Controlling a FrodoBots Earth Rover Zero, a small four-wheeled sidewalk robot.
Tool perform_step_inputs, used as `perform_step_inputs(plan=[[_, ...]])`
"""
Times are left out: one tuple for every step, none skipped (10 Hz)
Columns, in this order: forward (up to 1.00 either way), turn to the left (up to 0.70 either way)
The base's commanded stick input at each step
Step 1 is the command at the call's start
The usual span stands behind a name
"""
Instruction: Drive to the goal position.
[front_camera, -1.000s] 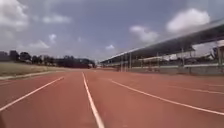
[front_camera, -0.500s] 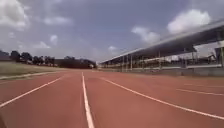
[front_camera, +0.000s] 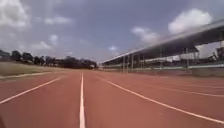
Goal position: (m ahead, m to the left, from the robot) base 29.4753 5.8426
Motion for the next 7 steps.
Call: perform_step_inputs(plan=[[0.70,0.00],[0.70,0.00],[0.70,0.00],[0.70,0.00],[0.70,0.00],[0.70,0.00],[0.70,0.00]])
